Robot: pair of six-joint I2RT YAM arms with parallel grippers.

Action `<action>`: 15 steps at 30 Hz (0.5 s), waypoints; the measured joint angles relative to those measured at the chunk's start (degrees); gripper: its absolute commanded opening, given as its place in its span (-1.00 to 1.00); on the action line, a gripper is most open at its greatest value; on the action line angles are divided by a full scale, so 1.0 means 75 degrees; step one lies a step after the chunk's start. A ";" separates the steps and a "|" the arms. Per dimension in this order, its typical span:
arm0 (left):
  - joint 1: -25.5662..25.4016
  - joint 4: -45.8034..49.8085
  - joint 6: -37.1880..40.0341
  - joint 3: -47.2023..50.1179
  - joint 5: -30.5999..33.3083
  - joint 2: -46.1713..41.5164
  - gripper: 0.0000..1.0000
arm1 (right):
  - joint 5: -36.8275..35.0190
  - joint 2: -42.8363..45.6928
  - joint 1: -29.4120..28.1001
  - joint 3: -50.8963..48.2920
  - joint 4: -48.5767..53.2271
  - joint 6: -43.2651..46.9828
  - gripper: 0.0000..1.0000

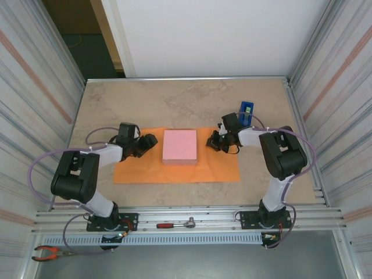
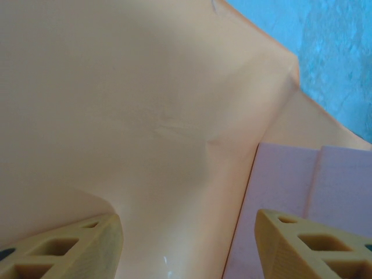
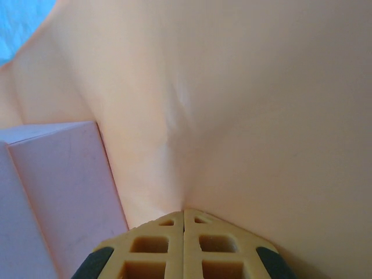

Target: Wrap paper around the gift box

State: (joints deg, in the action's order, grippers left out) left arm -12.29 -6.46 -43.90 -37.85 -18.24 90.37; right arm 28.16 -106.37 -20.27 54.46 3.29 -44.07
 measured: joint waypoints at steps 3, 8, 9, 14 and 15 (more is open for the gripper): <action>0.0131 0.0119 0.0230 -0.0379 0.0038 0.0306 0.26 | 0.0052 -0.0364 0.0224 0.0452 0.0009 0.0114 -1.00; 0.0230 0.0603 0.0726 -0.1192 0.0099 0.0860 0.26 | 0.0289 -0.0956 0.0533 0.1212 0.0032 0.0221 -1.00; 0.0251 0.0734 0.0833 -0.1352 0.0131 0.0950 0.26 | 0.0309 -0.1043 0.0562 0.1341 0.0041 0.0242 -1.00; 0.0449 0.1489 0.1431 -0.1979 0.0236 0.1093 0.33 | 0.0425 -0.1046 0.0641 0.1530 0.0163 0.0393 -0.72; 0.0484 0.1652 0.1556 -0.2087 0.0227 0.1043 0.33 | 0.0449 -0.0935 0.0635 0.1510 0.0239 0.0405 -0.52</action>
State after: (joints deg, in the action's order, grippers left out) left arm -8.67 5.93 -32.23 -53.49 -16.53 98.19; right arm 31.53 -113.38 -15.51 65.78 5.08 -41.04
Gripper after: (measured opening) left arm 0.659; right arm 0.102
